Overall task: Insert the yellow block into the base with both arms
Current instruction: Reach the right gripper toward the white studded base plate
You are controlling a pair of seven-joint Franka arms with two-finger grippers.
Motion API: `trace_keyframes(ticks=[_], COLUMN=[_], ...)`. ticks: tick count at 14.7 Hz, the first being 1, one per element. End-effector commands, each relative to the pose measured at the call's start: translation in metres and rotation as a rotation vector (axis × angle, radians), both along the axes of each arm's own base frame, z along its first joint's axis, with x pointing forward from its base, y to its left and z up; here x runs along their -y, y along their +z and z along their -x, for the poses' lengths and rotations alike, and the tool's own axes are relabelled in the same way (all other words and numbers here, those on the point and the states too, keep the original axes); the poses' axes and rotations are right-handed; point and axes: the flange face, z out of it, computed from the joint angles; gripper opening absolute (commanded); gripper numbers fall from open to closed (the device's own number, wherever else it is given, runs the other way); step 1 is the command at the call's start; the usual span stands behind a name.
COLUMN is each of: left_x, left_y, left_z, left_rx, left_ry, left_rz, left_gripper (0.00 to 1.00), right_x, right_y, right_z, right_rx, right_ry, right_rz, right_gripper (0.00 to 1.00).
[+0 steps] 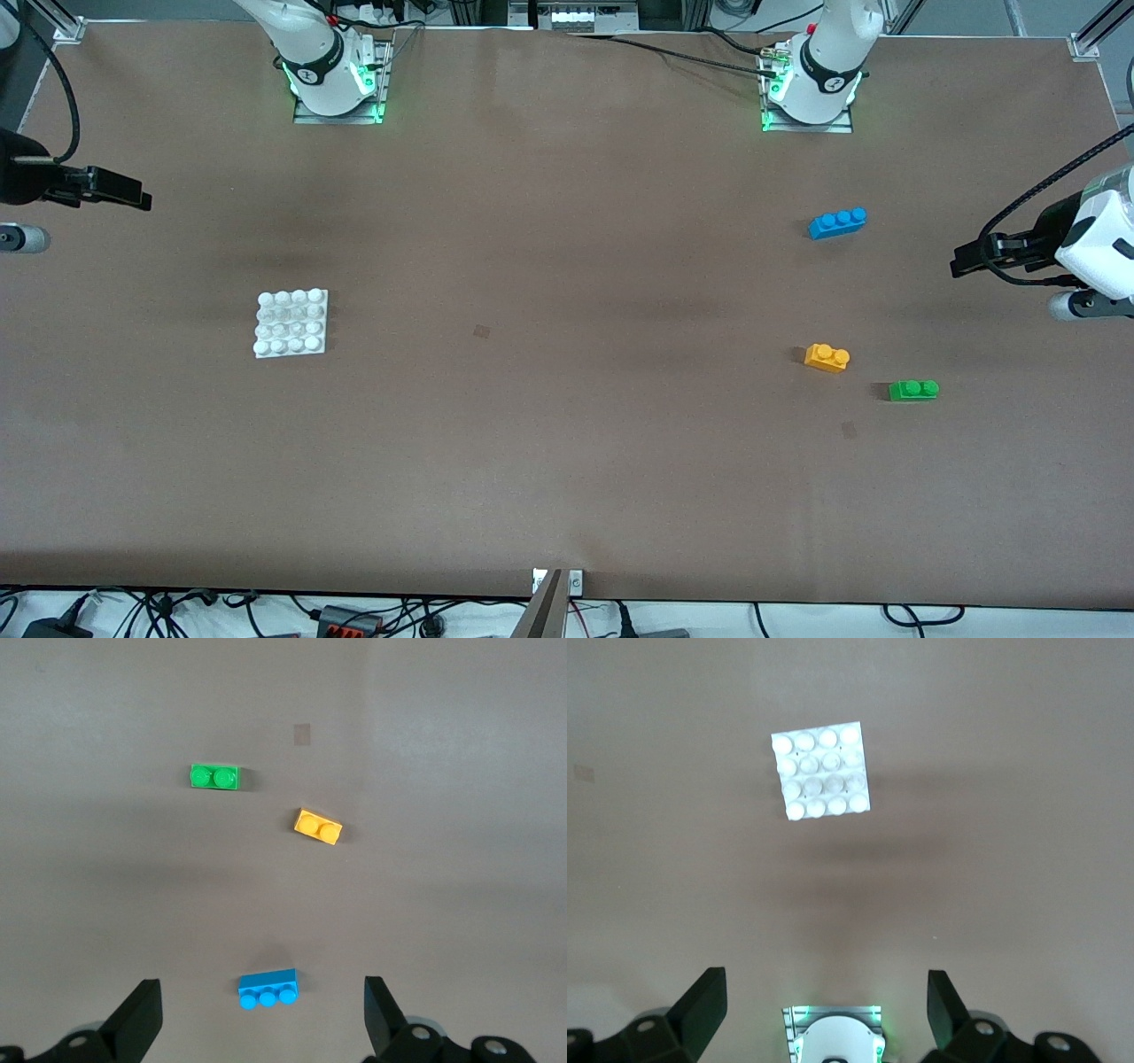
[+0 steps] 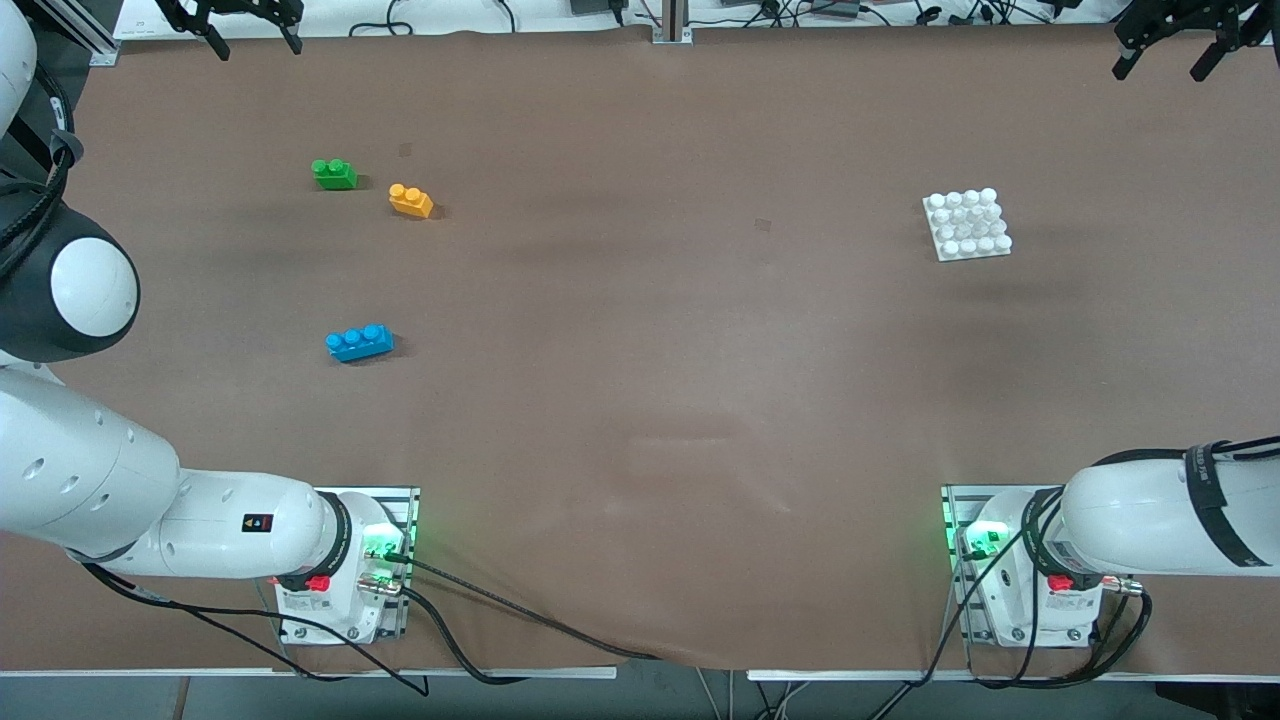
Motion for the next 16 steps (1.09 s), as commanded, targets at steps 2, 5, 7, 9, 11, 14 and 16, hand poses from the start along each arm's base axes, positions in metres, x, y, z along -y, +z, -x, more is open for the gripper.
trace_keyframes(ticks=[2,5,7,9,11,14,16], left_x=[0.001,0.0,0.002,0.002,0.002,0.002,0.002], left_y=[0.003,0.003,0.004,0.005,0.004,0.004,0.004], left_z=[0.006,0.007,0.007,0.007,0.007,0.007,0.007], left_rx=[-0.008,-0.009,-0.011,-0.009,-0.011,-0.01,-0.012], left_ry=[-0.017,-0.016,-0.017,-0.018,-0.019,-0.017,-0.014], left_rz=[0.037,0.037,0.037,0.037,0.037,0.048,0.049], left_gripper=[1.0,1.0,1.0,1.0,1.0,1.0,1.0], right_x=[-0.005,-0.003,-0.004,-0.005,-0.006,-0.005,-0.006], right_y=[-0.043,-0.102,-0.14,-0.185,-0.223,-0.273,-0.307], right_z=[-0.029,-0.044,-0.059,-0.052,-0.04,-0.022,-0.01], right_rx=[-0.064,-0.098,-0.015,-0.022,-0.009,0.045,0.108], right_ry=[0.017,0.015,0.02,0.035,0.103,0.106,0.11], right_rz=[-0.006,-0.006,0.003,-0.002,-0.023,-0.017,-0.007], right_gripper=[1.0,1.0,1.0,1.0,1.0,1.0,1.0])
